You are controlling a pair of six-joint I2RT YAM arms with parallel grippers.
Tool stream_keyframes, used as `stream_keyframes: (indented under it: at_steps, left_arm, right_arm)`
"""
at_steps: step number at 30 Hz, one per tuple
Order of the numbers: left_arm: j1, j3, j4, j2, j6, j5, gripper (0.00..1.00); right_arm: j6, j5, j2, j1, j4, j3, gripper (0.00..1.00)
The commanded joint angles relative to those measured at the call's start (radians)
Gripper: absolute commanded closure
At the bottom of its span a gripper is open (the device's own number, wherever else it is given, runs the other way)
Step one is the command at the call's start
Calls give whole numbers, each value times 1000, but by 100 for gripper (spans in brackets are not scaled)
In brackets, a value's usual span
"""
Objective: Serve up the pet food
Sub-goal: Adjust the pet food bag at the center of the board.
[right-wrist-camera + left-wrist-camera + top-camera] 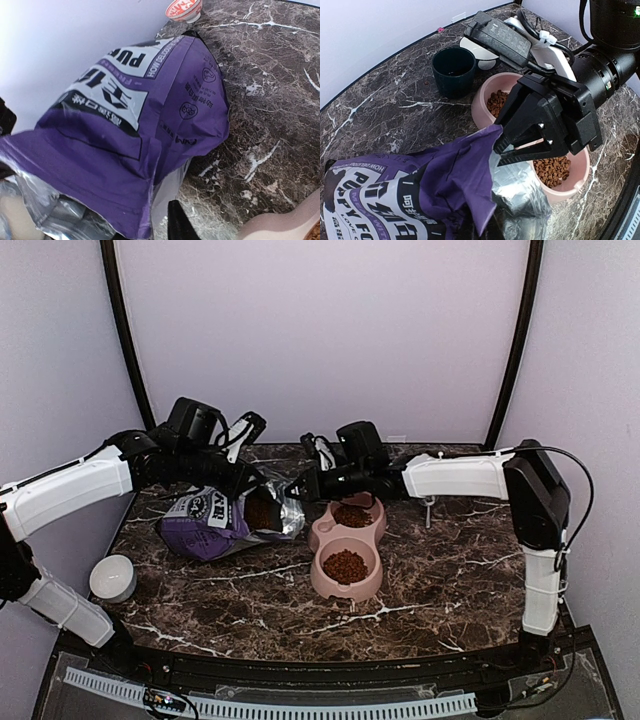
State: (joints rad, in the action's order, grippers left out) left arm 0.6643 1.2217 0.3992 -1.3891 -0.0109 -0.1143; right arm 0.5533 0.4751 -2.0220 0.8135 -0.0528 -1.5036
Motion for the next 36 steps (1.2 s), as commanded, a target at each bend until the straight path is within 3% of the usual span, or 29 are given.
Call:
stream_keyframes:
  at_steps: [1, 4, 8, 10, 14, 16, 19, 28, 36]
  left_arm:
    - [26, 45, -111, 51, 20, -48, 100]
    - [33, 50, -104, 56, 25, -20, 100]
    - [42, 71, -84, 73, 42, -2, 90]
    - [47, 80, -78, 89, 52, -4, 78]
    - [55, 93, -59, 128, 76, -1, 43]
    - [56, 87, -46, 150, 91, -4, 33]
    - [58, 68, -22, 193, 130, -14, 26]
    - [58, -56, -24, 389, 253, 93, 28]
    - [57, -87, 74, 499, 326, 136, 32]
  right_arm:
    - [11, 23, -16, 10, -51, -42, 88]
    - [11, 16, 0, 10, -37, -54, 99]
    - [4, 4, 26, 11, 0, -89, 100]
    - [6, 12, 38, 11, 11, -108, 100]
    - [17, 17, 59, 11, 26, -142, 100]
    - [27, 22, 63, 10, 35, -161, 100]
    - [51, 23, 67, 10, 49, -198, 100]
    - [71, -1, 57, 12, 153, -350, 100]
    - [19, -34, 48, 11, 256, -456, 100]
